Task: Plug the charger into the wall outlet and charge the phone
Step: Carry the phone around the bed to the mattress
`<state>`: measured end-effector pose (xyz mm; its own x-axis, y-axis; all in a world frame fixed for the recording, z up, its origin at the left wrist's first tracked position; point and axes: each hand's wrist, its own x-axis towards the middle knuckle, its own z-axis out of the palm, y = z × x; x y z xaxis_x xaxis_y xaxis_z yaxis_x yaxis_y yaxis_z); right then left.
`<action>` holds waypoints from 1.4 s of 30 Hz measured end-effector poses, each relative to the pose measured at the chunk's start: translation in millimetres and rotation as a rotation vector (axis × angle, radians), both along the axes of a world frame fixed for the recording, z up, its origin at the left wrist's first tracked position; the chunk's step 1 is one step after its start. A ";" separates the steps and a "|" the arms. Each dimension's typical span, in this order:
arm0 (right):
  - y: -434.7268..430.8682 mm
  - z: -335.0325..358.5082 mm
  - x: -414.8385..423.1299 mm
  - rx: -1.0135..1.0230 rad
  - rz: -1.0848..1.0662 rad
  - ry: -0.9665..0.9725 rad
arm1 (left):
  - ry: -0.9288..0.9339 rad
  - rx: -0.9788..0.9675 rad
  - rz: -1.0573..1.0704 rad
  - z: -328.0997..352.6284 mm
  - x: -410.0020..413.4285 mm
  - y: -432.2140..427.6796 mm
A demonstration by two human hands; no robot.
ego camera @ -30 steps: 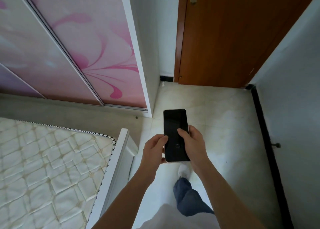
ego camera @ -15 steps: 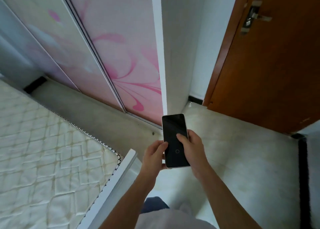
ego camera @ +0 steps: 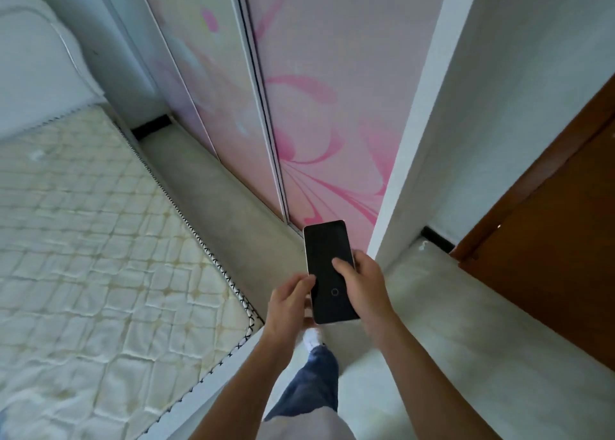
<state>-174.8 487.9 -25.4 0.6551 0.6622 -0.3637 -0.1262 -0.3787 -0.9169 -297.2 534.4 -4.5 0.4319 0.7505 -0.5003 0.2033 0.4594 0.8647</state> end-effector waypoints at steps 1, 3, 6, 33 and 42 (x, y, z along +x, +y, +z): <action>19.2 1.4 7.4 0.008 0.015 -0.002 | -0.010 0.001 0.019 -1.1 6.5 16.8; 59.2 4.8 21.6 0.022 0.039 0.016 | -0.024 0.000 0.068 -2.4 19.8 52.7; 125.6 11.1 42.0 0.039 0.081 0.022 | -0.036 -0.002 0.140 0.3 38.5 112.6; 491.5 11.7 54.9 0.025 0.555 0.152 | -0.049 -0.017 0.581 -2.2 47.7 423.7; 635.9 16.9 64.6 -0.011 0.587 0.246 | -0.029 0.000 0.679 4.3 60.9 558.3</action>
<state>-110.2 1123.8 -8.5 0.0807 0.8812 -0.4658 -0.1012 -0.4576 -0.8834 -236.3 1092.8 -0.2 -0.1219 0.8602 -0.4952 -0.1531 0.4767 0.8656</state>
